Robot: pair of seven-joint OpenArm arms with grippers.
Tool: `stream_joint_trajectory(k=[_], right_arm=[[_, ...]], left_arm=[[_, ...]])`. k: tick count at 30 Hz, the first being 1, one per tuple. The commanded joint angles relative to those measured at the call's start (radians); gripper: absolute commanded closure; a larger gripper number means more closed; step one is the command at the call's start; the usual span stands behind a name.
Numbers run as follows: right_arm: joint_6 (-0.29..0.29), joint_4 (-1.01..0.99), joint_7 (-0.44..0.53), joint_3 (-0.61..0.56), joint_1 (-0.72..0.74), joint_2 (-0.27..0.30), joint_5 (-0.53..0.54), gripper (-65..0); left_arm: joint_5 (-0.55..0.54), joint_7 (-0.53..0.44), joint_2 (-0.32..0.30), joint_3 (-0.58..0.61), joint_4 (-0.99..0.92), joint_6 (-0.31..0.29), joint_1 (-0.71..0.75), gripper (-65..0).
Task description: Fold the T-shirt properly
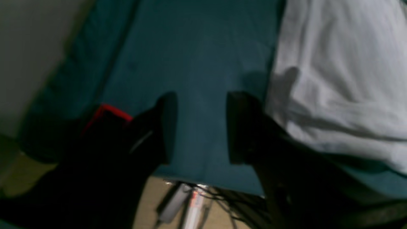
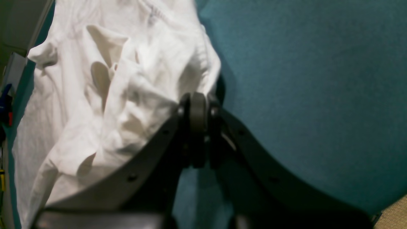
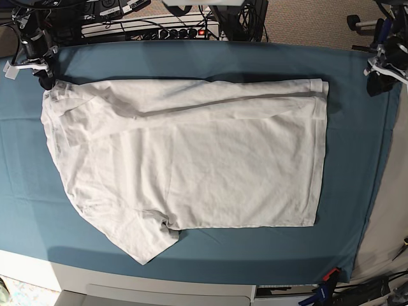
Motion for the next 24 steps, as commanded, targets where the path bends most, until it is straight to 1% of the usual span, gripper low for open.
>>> stream_joint_trajectory(k=[1,4,6,7,8,11,16,24], right_arm=[[0.013,0.013,0.029,0.005,0.0,0.02,0.019,0.0],[0.013,0.013,0.029,0.005,0.0,0.02,0.019,0.0],[0.013,0.013,0.029,0.005,0.0,0.019,0.02,0.0],[0.013,0.013,0.029,0.005,0.0,0.02,0.02,0.0],[0.013,0.013,0.029,0.005,0.0,0.02,0.02,0.0],[0.013,0.013,0.029,0.005,0.0,0.02,0.02,0.0],[0.013,0.013,0.029,0.005,0.0,0.02,0.02,0.0],[0.013,0.013,0.029,0.005,0.0,0.02,0.019,0.0]], left_arm=[[-0.042,0.0,-0.013,-0.008,-0.002,-0.026,0.005,-26.4],[-0.134,0.029,-0.011,-0.008,-0.047,-0.093,0.013,-26.0],[-0.212,0.062,-0.011,-0.001,-0.074,-0.158,0.016,-24.1],[-0.232,0.073,-0.012,0.007,-0.085,-0.183,0.017,-23.6],[-0.244,0.079,-0.011,0.018,-0.095,-0.193,0.017,-23.1],[-0.247,0.082,-0.012,0.067,-0.132,-0.2,0.008,-23.1],[-0.237,0.095,-0.011,0.145,-0.193,-0.203,-0.052,-23.1],[-0.231,0.092,-0.011,0.193,-0.209,-0.203,-0.08,-23.2]])
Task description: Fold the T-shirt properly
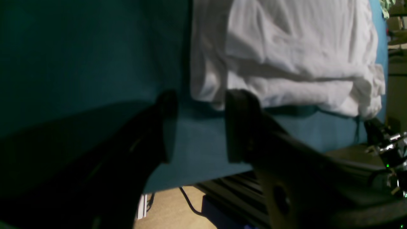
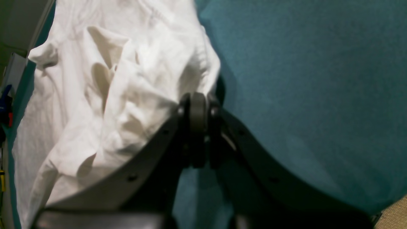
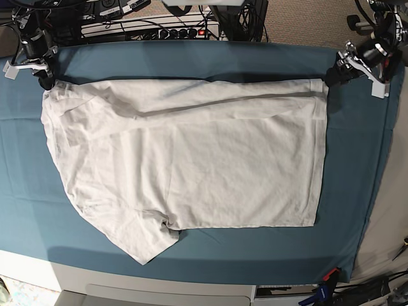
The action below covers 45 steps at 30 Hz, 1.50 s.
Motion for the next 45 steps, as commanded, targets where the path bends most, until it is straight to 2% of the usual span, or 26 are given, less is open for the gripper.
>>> stream_joint_trajectory(k=[1,20,29,33,35,38,45], right_arm=[[0.013,0.013,0.025,0.005,0.0,0.02,0.02,0.0],[0.013,0.013,0.025,0.005,0.0,0.02,0.02,0.0],[0.014,0.013,0.026,0.005,0.0,0.02,0.019,0.0],[0.014,0.013,0.026,0.005,0.0,0.02,0.019,0.0],[0.014,0.013,0.026,0.005,0.0,0.02,0.019,0.0],[0.013,0.013,0.026,0.005,0.0,0.02,0.019,0.0],[0.02,0.015,0.016,0.005,-0.007,0.02,0.02,0.0]], left_arm=[[-0.013,-0.018,-0.014,-0.001,0.013,-0.008,-0.001,-23.2],[-0.01,-0.023,-0.011,0.004,-0.029,-0.008,-0.043,-23.2],[0.024,-0.035,-0.009,0.139,-0.029,-0.008,-0.063,-23.2],[0.035,-0.037,-0.01,0.146,-0.029,-0.008,-0.093,-23.1],[0.035,-0.038,-0.012,0.146,-0.029,-0.008,-0.095,-17.5],[0.035,-0.046,-0.014,0.146,-0.029,-0.008,-0.09,0.0],[0.046,-0.059,-0.015,0.146,-0.028,-0.008,-0.078,0.0]])
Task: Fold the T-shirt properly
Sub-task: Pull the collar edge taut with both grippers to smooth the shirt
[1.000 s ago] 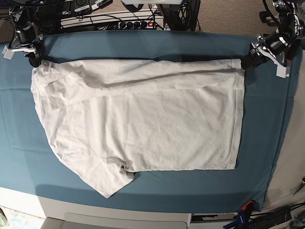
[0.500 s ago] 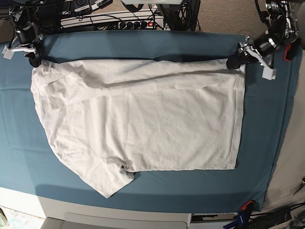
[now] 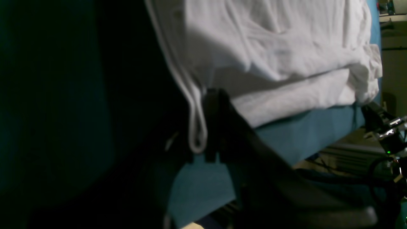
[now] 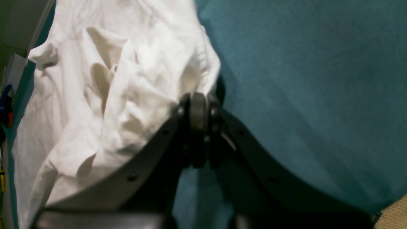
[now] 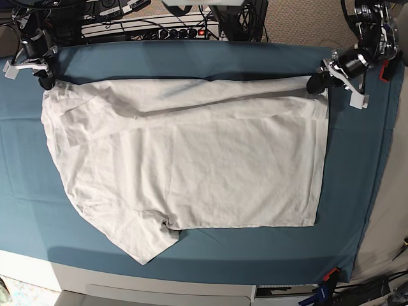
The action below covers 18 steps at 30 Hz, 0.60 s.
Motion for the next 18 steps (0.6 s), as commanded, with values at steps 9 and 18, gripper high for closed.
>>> stream_joint_trajectory(k=[9,18], right_arm=[[0.085,0.015,-0.004,0.005,-0.084,0.039,0.076,0.0],[0.087,0.015,-0.022,0.011,-0.157,0.095,0.107,0.0]], left_arm=[[-0.042,-0.005,-0.016,-0.113,0.064,-0.005,0.109,0.0],[-0.105,0.014,-0.015,-0.21,0.071,-0.028,0.195,0.0]])
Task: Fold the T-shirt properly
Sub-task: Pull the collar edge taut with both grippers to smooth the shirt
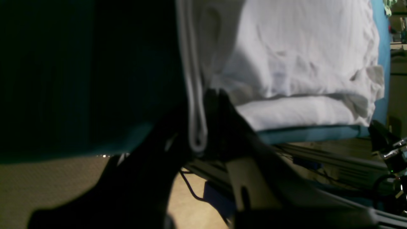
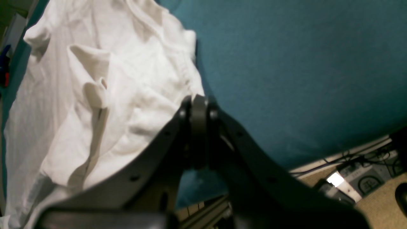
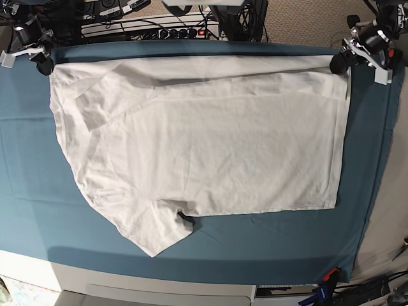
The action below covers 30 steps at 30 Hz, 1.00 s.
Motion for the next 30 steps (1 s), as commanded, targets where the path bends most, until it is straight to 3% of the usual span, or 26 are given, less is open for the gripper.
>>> stream_joint_trajectory(k=[1,20,21,23,25,27,30], right_arm=[[0.002,0.014,0.022,0.016,-0.017,0.022,0.015,0.0],[0.002,0.014,0.008,0.016,-0.093,0.005,0.051,0.0],[0.003,0.014,0.008,0.016,-0.093,0.002,0.05,0.0],[0.015,0.014,0.007,0.016,-0.093,0.0,0.032,0.0],[0.052,0.014,0.007,0.016,-0.094,0.0,0.024,-11.6],[0.059,0.014,0.018,0.016,-0.094,0.0,0.024,-20.7],[0.058,0.014,0.051,0.016,-0.093,0.0,0.024,-20.9]], left_arm=[[-0.019,-0.013,-0.016,-0.012,0.014,-0.005,0.011,0.0],[-0.045,-0.009,-0.016,-0.012,0.015,-0.008,0.059,0.0],[-0.045,-0.014,-0.016,-0.012,0.015,-0.008,0.059,-1.3],[-0.045,-0.02,-0.016,-0.012,0.015,-0.034,0.059,-14.0],[-0.045,-0.02,-0.016,-0.012,0.015,-0.077,0.059,-25.0],[-0.04,-0.028,-0.016,-0.012,0.015,-0.078,0.06,-27.1],[-0.006,-0.046,-0.017,-0.012,0.015,-0.079,0.062,-27.1]])
